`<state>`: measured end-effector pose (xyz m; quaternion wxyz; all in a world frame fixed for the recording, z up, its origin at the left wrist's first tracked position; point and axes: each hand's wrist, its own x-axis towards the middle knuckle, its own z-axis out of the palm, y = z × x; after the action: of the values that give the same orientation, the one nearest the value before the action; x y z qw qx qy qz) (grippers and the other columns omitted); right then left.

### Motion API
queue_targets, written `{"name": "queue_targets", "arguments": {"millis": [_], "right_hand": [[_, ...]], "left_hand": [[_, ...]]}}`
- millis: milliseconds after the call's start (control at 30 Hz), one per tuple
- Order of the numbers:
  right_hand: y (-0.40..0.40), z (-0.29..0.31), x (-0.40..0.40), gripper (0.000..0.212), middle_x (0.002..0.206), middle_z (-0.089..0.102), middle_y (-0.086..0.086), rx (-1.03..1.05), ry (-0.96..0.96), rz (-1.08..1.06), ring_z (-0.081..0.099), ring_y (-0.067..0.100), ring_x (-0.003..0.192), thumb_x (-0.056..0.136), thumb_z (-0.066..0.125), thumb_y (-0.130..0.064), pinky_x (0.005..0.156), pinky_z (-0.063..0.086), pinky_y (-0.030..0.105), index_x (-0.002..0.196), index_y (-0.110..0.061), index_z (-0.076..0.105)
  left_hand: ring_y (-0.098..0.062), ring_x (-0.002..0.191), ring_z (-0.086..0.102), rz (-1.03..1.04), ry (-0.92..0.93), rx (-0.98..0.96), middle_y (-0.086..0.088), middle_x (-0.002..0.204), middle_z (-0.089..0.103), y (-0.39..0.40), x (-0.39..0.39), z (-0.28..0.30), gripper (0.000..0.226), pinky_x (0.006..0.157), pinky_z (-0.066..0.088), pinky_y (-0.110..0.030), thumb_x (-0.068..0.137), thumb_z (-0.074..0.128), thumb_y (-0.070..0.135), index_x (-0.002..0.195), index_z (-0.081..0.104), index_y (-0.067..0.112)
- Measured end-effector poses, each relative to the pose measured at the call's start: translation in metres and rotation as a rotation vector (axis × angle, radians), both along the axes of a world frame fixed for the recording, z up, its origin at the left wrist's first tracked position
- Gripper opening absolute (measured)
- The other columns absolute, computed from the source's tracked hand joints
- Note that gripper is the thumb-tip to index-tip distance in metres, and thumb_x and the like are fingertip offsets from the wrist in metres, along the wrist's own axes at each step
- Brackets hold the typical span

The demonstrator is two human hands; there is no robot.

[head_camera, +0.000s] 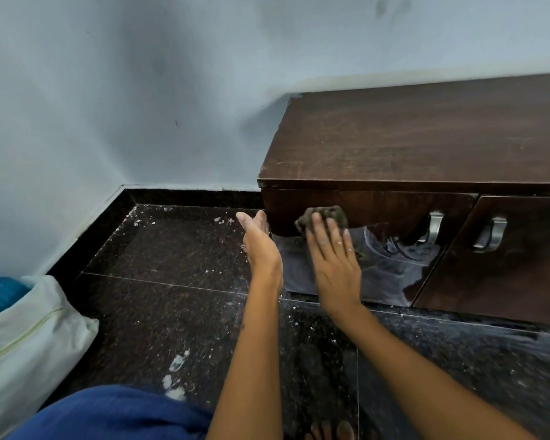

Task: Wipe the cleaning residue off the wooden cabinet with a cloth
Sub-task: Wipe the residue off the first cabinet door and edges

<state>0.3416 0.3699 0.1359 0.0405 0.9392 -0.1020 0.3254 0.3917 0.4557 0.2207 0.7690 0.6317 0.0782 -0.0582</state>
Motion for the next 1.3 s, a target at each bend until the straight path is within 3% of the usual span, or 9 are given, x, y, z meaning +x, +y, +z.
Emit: {"name": "queue_targets", "arguments": {"millis": [167,300,500,700,933,1033,1133,1200,1300], "right_hand": [[0.007,-0.006,0.012,0.063,0.152,0.029,-0.009,-0.200,0.236,0.161,0.031,0.009,0.139,0.083,0.064,-0.028,0.113,0.028,0.034,0.142,-0.025,0.040],[-0.018,-0.022,-0.014,0.071,0.151,0.022,-0.007,-0.176,0.243,0.033,0.034,0.013,0.138,0.074,0.072,-0.015,0.112,0.030,0.038,0.140,-0.020,0.043],[-0.025,-0.009,-0.018,0.061,0.146,0.042,0.011,0.017,-0.031,-0.081,0.035,0.030,0.135,0.078,0.031,0.003,0.107,0.033,0.048,0.136,-0.005,0.049],[-0.036,-0.021,-0.035,0.079,0.151,0.023,-0.007,-0.134,0.296,0.063,0.034,0.013,0.138,0.069,0.077,-0.012,0.112,0.032,0.037,0.139,-0.019,0.043],[-0.044,-0.010,-0.034,0.060,0.150,0.029,0.018,0.216,-0.119,-0.105,0.022,0.035,0.138,0.079,0.053,0.010,0.109,0.029,0.051,0.138,0.000,0.044],[-0.041,-0.006,-0.028,0.054,0.150,0.031,0.010,0.089,-0.049,0.010,0.029,0.030,0.137,0.085,0.038,-0.006,0.108,0.031,0.048,0.138,-0.005,0.046],[-0.051,-0.024,-0.040,0.065,0.155,0.022,0.003,0.026,0.105,0.073,0.034,0.024,0.137,0.077,0.064,-0.003,0.110,0.030,0.045,0.139,-0.010,0.045],[-0.054,-0.036,-0.052,0.081,0.159,-0.008,0.002,0.128,0.173,-0.006,0.019,0.024,0.141,0.074,0.069,0.003,0.113,0.024,0.043,0.145,-0.010,0.031],[-0.049,-0.029,-0.051,0.086,0.157,-0.001,0.012,0.442,-0.028,-0.125,0.007,0.029,0.144,0.074,0.065,0.016,0.114,0.023,0.044,0.146,-0.004,0.022]], "left_hand": [[-0.016,0.140,0.027,-0.104,0.005,0.115,-0.004,0.150,0.034,-0.007,-0.002,-0.003,0.069,0.112,0.018,-0.029,0.097,0.005,0.052,0.142,0.036,0.011],[-0.014,0.142,0.021,-0.189,-0.026,0.214,-0.001,0.153,0.028,-0.002,-0.003,-0.001,0.070,0.115,0.012,-0.031,0.095,0.002,0.054,0.145,0.030,0.013],[-0.019,0.146,0.001,-0.301,-0.059,0.436,0.004,0.158,0.007,0.000,-0.006,-0.008,0.066,0.119,0.002,-0.043,0.094,0.004,0.058,0.150,0.010,0.023],[-0.015,0.143,-0.016,-0.351,-0.309,0.901,-0.005,0.157,-0.016,-0.009,-0.019,-0.018,0.059,0.114,-0.015,-0.037,0.100,0.012,0.041,0.150,-0.002,0.012],[-0.020,0.144,-0.015,-0.320,-0.738,1.377,-0.008,0.157,-0.015,-0.012,-0.028,-0.026,0.060,0.112,-0.016,-0.039,0.100,0.017,0.037,0.149,-0.002,0.009],[-0.019,0.143,-0.018,-0.369,-0.796,1.451,-0.007,0.155,-0.019,-0.013,-0.034,-0.031,0.061,0.114,-0.017,-0.039,0.100,0.018,0.036,0.149,-0.006,0.009],[-0.019,0.143,-0.020,-0.357,-0.871,1.480,-0.007,0.154,-0.020,-0.018,-0.038,-0.029,0.061,0.115,-0.016,-0.039,0.100,0.019,0.035,0.149,-0.006,0.008],[-0.020,0.143,-0.018,-0.360,-0.919,1.464,-0.008,0.155,-0.017,-0.025,-0.042,-0.026,0.061,0.115,-0.016,-0.039,0.099,0.021,0.033,0.149,-0.004,0.007],[-0.020,0.144,-0.014,-0.365,-0.976,1.423,-0.009,0.156,-0.011,-0.037,-0.047,-0.020,0.061,0.115,-0.015,-0.037,0.098,0.020,0.033,0.149,0.000,0.006]]}}
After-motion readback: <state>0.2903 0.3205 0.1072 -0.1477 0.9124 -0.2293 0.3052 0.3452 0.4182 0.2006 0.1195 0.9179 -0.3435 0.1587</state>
